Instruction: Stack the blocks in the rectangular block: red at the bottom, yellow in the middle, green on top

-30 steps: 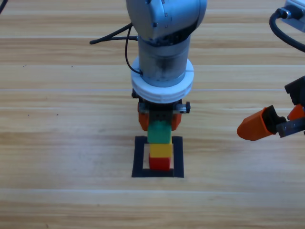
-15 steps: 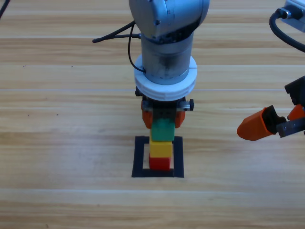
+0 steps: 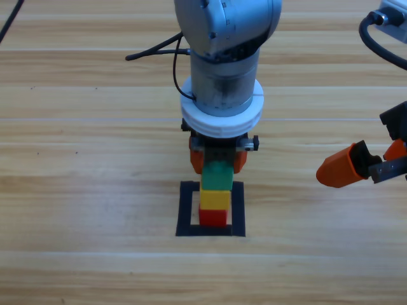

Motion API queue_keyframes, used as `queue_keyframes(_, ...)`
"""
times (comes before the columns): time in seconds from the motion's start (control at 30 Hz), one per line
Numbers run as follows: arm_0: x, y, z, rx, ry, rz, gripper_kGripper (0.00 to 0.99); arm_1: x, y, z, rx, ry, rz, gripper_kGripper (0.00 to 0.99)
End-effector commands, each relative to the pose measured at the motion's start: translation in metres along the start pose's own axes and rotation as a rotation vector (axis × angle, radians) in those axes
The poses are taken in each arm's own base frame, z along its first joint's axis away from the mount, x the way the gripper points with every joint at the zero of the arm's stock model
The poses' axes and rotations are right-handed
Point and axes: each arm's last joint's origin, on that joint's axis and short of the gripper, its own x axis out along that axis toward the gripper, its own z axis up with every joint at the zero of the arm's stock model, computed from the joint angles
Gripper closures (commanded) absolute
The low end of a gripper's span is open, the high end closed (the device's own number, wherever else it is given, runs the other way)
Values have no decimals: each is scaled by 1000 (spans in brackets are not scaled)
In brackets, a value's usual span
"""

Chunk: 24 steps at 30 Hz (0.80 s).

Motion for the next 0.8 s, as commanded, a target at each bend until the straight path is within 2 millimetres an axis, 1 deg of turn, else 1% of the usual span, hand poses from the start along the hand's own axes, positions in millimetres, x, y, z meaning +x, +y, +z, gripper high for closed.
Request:
queue_keyframes(0.03, 27, -12, -10, 21, 37, 53, 958, 17, -6, 2, 6, 41, -43, 1)
queue_keyframes(0.1, 27, -12, -10, 20, 37, 51, 887, 17, -6, 2, 6, 41, -43, 1)
queue_keyframes(0.17, 25, -12, -10, 20, 34, 47, 722, 17, -5, 1, 7, 41, -42, 1)
queue_keyframes(0.2, 25, -12, -10, 20, 33, 46, 567, 17, -6, 2, 6, 42, -41, 1)
queue_keyframes(0.27, 25, -12, -10, 20, 33, 46, 367, 17, -5, 1, 5, 43, -41, 1)
queue_keyframes(0.33, 23, -11, -10, 18, 31, 45, 238, 18, -5, 2, 6, 44, -43, 1)
queue_keyframes(0.37, 22, -10, -10, 18, 31, 45, 203, 18, -6, 2, 6, 45, -44, 1)
queue_keyframes(0.43, 19, -9, -11, 18, 28, 44, 179, 17, -6, 2, 6, 44, -43, 1)
queue_keyframes(0.6, 15, -8, -11, 15, 24, 36, 179, 18, -5, 2, 6, 44, -43, 1)
queue_keyframes(0.67, 10, -7, -11, 13, 15, 25, 177, 19, -5, 2, 5, 47, -44, 1)
queue_keyframes(0.7, 1, -5, -10, 11, 1, 7, 177, 19, -5, 2, 5, 48, -45, 1)
queue_keyframes(0.8, -43, 7, -10, 9, -76, -70, 174, 21, -4, 2, 2, 52, -47, 1)
